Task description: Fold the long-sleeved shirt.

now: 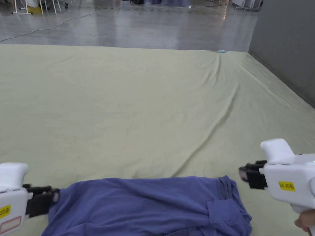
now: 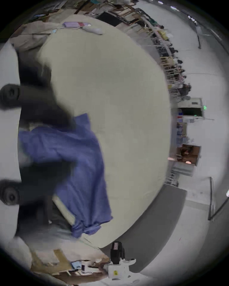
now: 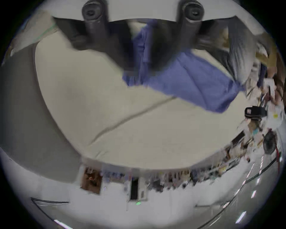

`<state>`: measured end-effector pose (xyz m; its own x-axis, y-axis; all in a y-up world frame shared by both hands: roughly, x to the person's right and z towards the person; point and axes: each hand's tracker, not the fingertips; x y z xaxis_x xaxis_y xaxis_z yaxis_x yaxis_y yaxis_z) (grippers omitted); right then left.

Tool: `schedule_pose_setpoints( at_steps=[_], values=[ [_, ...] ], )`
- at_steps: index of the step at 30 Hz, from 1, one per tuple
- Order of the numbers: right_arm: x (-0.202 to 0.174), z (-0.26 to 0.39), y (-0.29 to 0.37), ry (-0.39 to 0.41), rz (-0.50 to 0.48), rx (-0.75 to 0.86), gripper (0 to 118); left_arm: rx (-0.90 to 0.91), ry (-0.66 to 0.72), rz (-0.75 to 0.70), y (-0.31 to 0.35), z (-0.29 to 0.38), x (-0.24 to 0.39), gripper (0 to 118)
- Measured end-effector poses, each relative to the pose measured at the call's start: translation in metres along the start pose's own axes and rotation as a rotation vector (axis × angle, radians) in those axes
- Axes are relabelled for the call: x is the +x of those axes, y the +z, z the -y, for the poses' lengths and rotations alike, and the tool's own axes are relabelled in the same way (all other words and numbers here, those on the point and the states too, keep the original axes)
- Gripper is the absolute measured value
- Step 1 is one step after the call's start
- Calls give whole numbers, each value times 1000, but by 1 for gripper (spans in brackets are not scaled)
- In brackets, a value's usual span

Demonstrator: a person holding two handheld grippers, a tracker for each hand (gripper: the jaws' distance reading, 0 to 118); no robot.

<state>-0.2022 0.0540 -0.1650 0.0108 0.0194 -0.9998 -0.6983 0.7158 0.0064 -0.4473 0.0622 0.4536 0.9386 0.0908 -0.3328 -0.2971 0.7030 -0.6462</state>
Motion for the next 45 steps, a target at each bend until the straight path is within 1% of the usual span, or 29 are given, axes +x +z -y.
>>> schedule_pose_setpoints(
  at_steps=[1,2,4,6,7,8,9,10,11,12,13,15,17,20,21,23,25,26,29,30,32,33,34,35,36,37,38,39,45],
  values=[
    [1,1,-7,-6,42,22,0,5,-4,-22,1,-5,0,0],
    [-1,1,-9,-14,13,4,0,26,9,-37,0,-10,-4,0],
    [-6,1,-12,-23,-12,-14,0,-20,60,43,-15,-3,-16,0],
    [-7,-1,-14,-30,-53,-20,0,-8,132,90,-25,25,-23,0],
    [-9,0,-13,-34,-66,-18,0,-13,178,121,-29,42,-29,21],
    [-11,2,-13,-35,-80,-21,0,-28,231,160,-34,62,-36,62],
    [-6,-1,-20,-28,-100,-28,0,-48,299,200,-39,87,-42,62],
    [-8,1,-21,-23,-104,-30,0,-89,383,242,-45,118,-47,78],
    [-10,2,-22,-18,-105,-30,0,-125,429,268,-50,137,-53,103],
    [-15,2,-22,-6,-105,-32,0,-204,493,293,-50,167,-56,117],
    [-19,1,-22,0,-107,-35,0,-125,598,326,-61,201,-57,116],
    [-22,1,-25,5,-115,-43,0,-181,695,329,-62,240,-49,116],
    [-25,-2,-28,11,-129,-50,0,-210,714,349,-75,263,-58,116],
    [-29,-3,-31,11,-133,-50,0,-240,782,513,-122,299,-64,116],
    [-29,-5,-28,12,-138,-51,0,-202,787,550,-137,304,-60,117],
    [-30,-6,-28,8,-141,-52,0,-116,768,568,-147,279,-40,117],
    [-27,-8,-28,4,-147,-52,0,-132,769,641,-174,272,-35,117],
    [-27,-9,-29,0,-146,-52,0,-144,767,684,-194,288,-65,117],
    [-28,-10,-24,-8,-142,-51,0,-168,696,723,-231,264,-90,117],
    [-28,-10,-24,-10,-142,-53,0,-200,688,743,-236,234,-48,117],
    [-27,-10,-23,-15,-139,-56,0,-233,669,697,-230,218,-48,116],
    [-25,-10,-23,-14,-138,-58,0,-258,630,686,-226,206,-50,106],
    [-24,-10,-23,-14,-136,-59,0,-273,582,673,-223,196,-79,72],
    [-24,-10,-22,-16,-133,-59,0,-276,523,622,-210,180,-86,14],
    [-23,-9,-22,-19,-131,-58,0,-282,460,534,-190,161,-94,0],
    [-26,-9,-17,-22,-133,-58,0,-304,441,439,-167,157,-110,0],
    [-26,-9,-17,-25,-135,-59,0,-328,457,418,-156,166,-117,0],
    [-26,-9,-17,-29,-138,-59,0,-339,525,485,-157,190,-114,0],
    [-37,-14,-13,-24,-143,-59,0,-248,560,470,-127,225,-138,0]
  ],
)
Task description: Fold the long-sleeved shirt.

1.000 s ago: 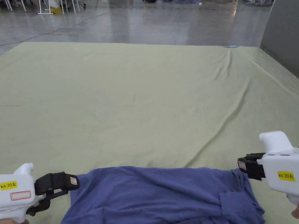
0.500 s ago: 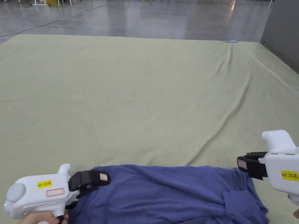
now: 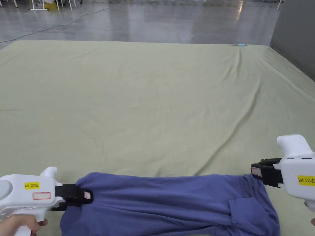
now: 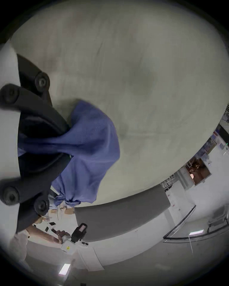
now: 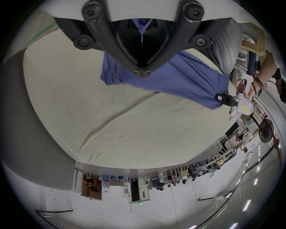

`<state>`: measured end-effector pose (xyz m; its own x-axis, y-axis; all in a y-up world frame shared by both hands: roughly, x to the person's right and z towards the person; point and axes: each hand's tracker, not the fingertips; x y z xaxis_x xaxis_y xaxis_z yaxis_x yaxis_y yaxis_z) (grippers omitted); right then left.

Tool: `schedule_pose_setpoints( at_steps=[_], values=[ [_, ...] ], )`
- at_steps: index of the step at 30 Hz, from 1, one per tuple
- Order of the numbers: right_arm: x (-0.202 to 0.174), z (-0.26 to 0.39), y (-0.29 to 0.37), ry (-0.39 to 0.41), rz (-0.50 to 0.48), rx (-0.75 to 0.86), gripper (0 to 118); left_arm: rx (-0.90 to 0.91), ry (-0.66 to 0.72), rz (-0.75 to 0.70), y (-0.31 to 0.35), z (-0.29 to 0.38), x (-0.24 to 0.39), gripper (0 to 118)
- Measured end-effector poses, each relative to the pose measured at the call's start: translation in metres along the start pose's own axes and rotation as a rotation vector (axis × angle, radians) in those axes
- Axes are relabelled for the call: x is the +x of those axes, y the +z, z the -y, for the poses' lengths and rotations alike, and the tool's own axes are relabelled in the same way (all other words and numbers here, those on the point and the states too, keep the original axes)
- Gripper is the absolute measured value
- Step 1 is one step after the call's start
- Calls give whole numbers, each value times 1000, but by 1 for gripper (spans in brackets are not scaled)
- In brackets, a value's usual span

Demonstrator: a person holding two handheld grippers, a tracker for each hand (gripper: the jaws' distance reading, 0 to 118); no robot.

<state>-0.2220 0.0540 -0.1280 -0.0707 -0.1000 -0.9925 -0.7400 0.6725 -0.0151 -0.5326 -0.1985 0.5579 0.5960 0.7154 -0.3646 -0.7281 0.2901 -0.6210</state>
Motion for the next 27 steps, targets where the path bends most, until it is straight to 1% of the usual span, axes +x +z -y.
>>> schedule_pose_setpoints(
  at_steps=[2,4,5,8,9,12,14,16,17,21,24,27],
  values=[
    [-4,-3,2,7,3,0,0,36,-24,-32,25,1,1,0],
    [-3,-3,1,13,1,4,0,84,8,-52,53,21,-6,0],
    [-3,-4,2,13,0,7,0,96,17,-68,59,28,38,0],
    [-8,-6,3,13,-7,13,0,154,36,-173,109,59,63,0],
    [-9,-7,3,13,-9,12,0,170,50,-213,151,63,19,0],
    [-11,-8,-2,19,-22,9,0,169,66,-268,191,72,19,0],
    [-13,-9,-4,24,-29,7,0,141,63,-231,184,73,23,0],
    [-16,-9,-6,31,-37,3,0,129,31,-190,179,52,35,0],
    [-18,-9,-6,33,-38,4,0,117,15,-163,137,40,82,0],
    [-22,-10,-6,44,-49,5,0,81,-13,18,68,-2,126,0],
    [-22,-9,-5,51,-51,8,0,25,-31,117,7,-46,163,0],
    [-19,-8,-4,50,-56,9,0,-34,-57,121,-48,-100,194,0]
  ],
)
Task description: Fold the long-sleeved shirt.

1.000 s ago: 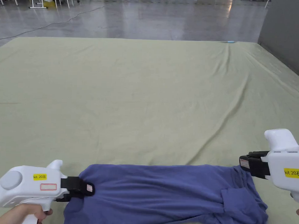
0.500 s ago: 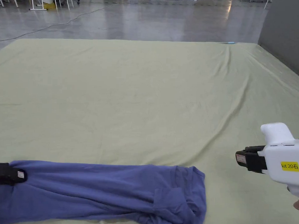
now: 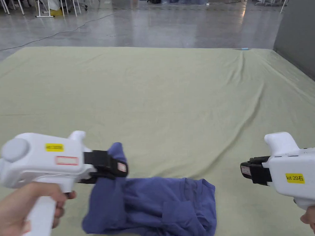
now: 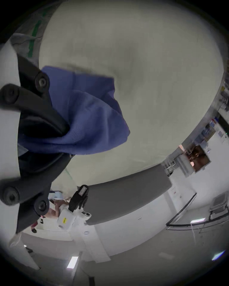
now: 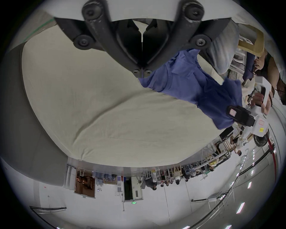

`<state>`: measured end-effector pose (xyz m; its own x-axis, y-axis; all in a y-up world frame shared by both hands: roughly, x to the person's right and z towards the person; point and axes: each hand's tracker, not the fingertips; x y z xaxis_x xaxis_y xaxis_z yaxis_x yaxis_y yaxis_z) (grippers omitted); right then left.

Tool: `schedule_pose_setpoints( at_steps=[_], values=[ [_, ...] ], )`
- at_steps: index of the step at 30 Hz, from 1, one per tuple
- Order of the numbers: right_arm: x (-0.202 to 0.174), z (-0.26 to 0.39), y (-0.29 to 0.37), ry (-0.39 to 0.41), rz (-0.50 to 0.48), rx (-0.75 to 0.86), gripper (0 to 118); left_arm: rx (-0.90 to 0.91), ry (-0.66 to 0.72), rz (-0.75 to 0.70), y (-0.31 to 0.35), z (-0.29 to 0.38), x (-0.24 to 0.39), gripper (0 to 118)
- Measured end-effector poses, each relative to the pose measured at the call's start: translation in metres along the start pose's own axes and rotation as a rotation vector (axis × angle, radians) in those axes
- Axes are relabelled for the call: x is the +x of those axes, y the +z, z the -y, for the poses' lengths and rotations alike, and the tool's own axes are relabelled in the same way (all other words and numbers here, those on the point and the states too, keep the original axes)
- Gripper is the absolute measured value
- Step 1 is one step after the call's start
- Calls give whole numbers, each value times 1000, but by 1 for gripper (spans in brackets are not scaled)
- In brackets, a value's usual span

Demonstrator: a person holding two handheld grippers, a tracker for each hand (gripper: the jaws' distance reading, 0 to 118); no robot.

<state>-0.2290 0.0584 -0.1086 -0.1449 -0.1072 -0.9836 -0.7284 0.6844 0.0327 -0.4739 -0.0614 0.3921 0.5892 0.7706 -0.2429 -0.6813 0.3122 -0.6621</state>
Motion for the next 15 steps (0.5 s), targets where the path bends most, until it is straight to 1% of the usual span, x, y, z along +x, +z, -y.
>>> schedule_pose_setpoints(
  at_steps=[1,2,3,5,6,8,9,11,12,13,14,15],
  values=[
    [0,2,2,0,-1,2,0,-25,-23,-9,-19,-23,2,0],
    [1,3,2,1,-4,4,0,-44,-21,-24,-18,-31,-18,0],
    [2,4,3,-2,-5,7,0,-82,-28,-37,-36,-50,-23,0],
    [4,7,2,-4,-9,6,0,-149,13,-80,-65,-71,-37,0],
    [6,8,2,0,-12,1,0,-198,27,-94,-78,-87,-61,0],
    [9,11,2,6,-11,-2,0,-239,53,-99,-104,-98,-78,0],
    [11,13,1,6,-11,-4,0,-227,84,-121,-111,-97,-83,0],
    [15,14,1,1,-9,-8,0,-245,87,-130,-132,-104,-85,0],
    [17,16,1,0,-8,-9,0,-237,99,-131,-137,-102,-91,5],
    [17,17,3,-1,-8,-9,0,-239,108,-146,-135,-101,-94,21],
    [19,18,3,-3,-8,-10,0,-238,113,-139,-141,-101,-96,43],
    [21,19,4,-7,-9,-10,0,-233,108,-94,-147,-96,-101,68]
  ],
)
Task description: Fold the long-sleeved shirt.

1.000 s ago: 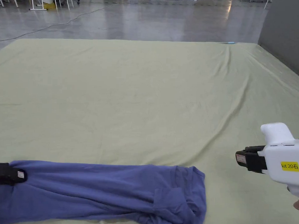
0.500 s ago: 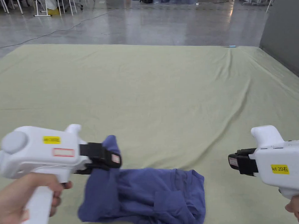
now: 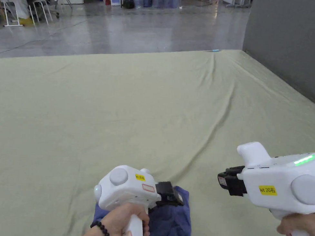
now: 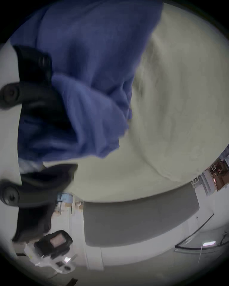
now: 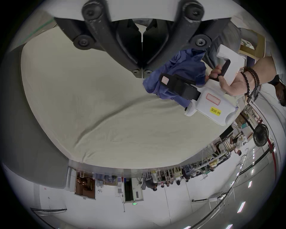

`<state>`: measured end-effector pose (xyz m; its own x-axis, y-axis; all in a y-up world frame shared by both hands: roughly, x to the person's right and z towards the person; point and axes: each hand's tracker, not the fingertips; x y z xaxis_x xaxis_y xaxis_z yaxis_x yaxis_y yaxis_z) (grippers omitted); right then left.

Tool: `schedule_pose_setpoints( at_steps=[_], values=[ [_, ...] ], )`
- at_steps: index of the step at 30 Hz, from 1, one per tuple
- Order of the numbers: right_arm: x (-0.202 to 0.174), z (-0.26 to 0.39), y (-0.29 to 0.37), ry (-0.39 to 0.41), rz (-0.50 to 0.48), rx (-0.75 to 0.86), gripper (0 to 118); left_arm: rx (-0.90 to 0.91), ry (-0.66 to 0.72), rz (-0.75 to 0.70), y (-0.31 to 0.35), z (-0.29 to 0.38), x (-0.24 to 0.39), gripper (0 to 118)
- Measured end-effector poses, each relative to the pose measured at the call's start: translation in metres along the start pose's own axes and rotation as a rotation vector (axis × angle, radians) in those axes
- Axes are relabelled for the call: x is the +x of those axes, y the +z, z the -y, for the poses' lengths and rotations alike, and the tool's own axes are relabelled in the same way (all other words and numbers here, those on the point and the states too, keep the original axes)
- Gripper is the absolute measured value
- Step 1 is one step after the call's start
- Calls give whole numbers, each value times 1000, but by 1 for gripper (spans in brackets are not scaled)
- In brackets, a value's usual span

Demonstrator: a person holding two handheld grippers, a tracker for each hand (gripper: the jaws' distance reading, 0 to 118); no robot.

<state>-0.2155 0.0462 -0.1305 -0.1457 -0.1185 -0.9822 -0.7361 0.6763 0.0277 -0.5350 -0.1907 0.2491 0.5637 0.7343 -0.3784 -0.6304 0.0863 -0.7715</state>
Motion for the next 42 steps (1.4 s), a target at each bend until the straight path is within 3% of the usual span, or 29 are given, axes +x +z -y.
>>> schedule_pose_setpoints(
  at_steps=[2,3,7,8,9,10,13,17,24,27,32,36,42],
  values=[
    [0,1,2,-7,-3,2,0,17,-29,123,-12,5,8,96],
    [1,2,3,-9,-3,2,0,20,-38,76,6,8,29,106],
    [2,2,3,-4,1,2,0,111,-182,91,52,17,61,103],
    [2,2,3,-3,0,3,0,148,-196,69,69,28,67,89],
    [2,2,4,-3,-1,4,0,187,-208,42,84,40,73,39],
    [0,2,5,-2,-4,6,0,242,-239,7,98,47,80,0],
    [-4,1,7,3,-12,11,0,364,-385,-298,158,47,110,0],
    [-11,1,6,17,-18,10,0,355,-526,-410,136,28,131,0],
    [-16,4,2,21,-24,-1,0,284,-582,-329,41,-33,137,0],
    [-15,6,0,15,-20,-7,0,294,-666,-359,7,-66,162,0],
    [-12,8,4,6,-14,-8,0,195,-676,-353,-53,-104,169,0],
    [-11,8,7,-6,-13,-1,0,224,-700,-359,-50,-113,172,0],
    [-26,-15,3,-7,-33,32,0,335,-574,-248,20,-54,153,0]
  ],
)
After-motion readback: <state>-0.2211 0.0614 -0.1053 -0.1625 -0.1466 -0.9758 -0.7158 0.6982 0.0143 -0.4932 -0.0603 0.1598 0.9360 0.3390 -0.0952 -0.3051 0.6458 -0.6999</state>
